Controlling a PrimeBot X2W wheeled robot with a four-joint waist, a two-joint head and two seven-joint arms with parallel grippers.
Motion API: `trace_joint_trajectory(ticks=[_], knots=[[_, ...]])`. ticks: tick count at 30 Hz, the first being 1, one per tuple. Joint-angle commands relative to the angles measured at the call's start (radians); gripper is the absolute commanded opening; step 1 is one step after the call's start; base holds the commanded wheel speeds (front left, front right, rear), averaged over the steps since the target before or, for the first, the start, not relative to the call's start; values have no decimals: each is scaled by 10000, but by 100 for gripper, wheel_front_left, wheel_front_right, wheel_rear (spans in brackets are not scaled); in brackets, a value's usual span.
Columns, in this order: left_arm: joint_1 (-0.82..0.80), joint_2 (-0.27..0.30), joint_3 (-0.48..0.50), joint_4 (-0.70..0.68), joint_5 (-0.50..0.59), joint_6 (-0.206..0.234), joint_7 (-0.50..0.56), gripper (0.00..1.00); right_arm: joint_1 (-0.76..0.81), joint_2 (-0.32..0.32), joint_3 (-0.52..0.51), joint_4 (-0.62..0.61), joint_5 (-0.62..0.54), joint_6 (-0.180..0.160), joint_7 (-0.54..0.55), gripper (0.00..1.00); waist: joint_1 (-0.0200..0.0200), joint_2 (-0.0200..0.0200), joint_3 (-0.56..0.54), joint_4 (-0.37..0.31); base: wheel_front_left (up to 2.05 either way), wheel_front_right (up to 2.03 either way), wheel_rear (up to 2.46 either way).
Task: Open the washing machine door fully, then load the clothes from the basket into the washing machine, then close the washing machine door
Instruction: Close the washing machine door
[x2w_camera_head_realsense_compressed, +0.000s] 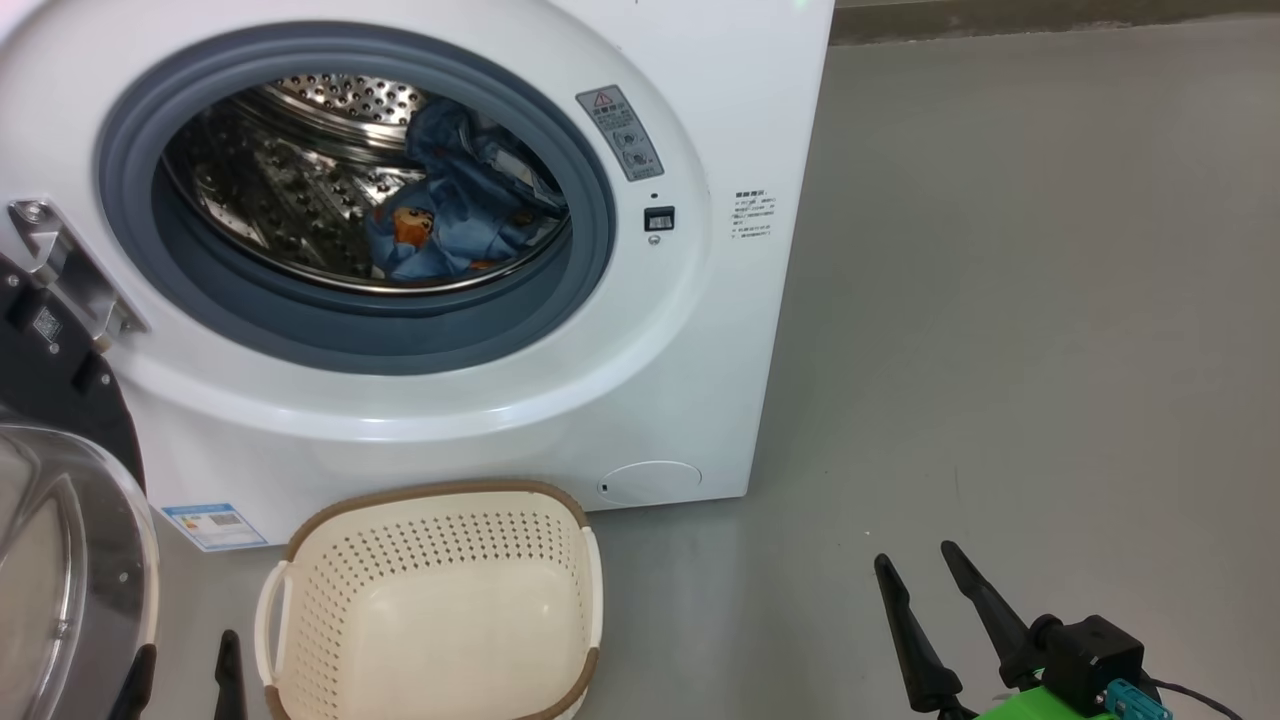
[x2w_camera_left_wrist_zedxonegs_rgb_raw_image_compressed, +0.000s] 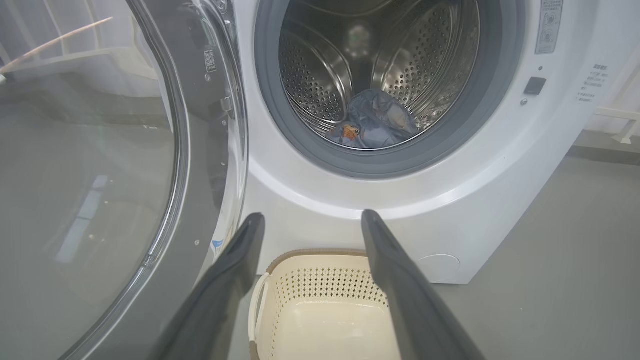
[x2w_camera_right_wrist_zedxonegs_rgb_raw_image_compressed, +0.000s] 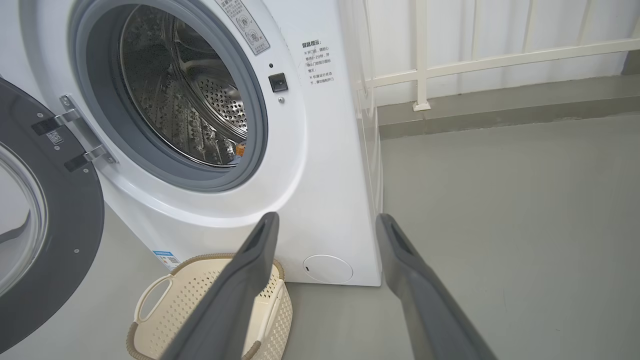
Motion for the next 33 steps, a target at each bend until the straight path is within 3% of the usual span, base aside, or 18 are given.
trace_joint_trajectory(ticks=[1,12,33], knots=[[-438,173,333,-237,49,-15,-65,100,-132,3,232,-207,15,29,-49,100,0,0,-5,6,0,0,0],[-494,84,482,-141,227,-15,-65,100,-123,3,232,-144,70,29,-49,100,0,0,-64,27,-27,27,0],[-583,7,430,-281,131,-15,-65,100,-97,3,162,-98,127,29,-49,100,0,0,-189,92,-130,130,0]])
